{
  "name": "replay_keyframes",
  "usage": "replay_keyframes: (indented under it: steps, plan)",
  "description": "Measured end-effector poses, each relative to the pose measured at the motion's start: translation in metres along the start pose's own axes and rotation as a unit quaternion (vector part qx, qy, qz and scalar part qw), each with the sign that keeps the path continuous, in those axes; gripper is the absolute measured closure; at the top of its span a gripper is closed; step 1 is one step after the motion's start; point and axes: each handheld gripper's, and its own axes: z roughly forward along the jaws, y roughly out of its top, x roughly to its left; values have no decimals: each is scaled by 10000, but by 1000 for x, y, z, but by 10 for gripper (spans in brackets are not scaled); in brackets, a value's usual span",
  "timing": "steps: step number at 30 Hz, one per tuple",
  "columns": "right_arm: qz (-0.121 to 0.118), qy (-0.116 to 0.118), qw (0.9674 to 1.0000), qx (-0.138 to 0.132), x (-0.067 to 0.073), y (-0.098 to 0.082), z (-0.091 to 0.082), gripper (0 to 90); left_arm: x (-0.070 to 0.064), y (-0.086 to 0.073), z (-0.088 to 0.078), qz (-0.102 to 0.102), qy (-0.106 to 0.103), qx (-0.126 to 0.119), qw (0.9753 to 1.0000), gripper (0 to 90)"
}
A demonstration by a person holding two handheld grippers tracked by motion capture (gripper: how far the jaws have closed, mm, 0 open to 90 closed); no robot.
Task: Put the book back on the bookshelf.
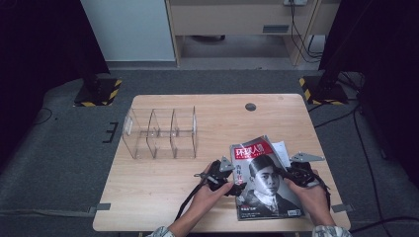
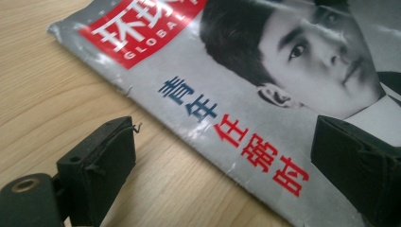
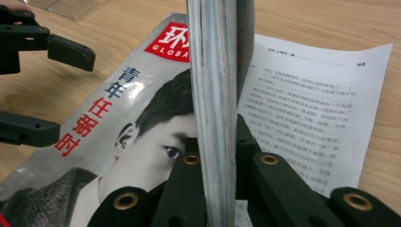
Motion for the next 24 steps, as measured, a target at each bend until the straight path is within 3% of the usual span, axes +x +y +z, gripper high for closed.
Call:
replay_keyframes:
  steps: [5, 16, 24]
  plan:
    - [53, 52, 9999, -101, 2, 0, -3, 877, 6, -1, -4, -204, 6, -19, 9998, 76]
    - [8, 266, 9989, -388, 3, 3, -9, 878, 5, -3, 0, -200, 28, 52, 9998, 88]
    - [175, 632, 9947, -790, 3, 4, -17, 878, 4, -2, 4, -195, -39, 40, 9998, 89]
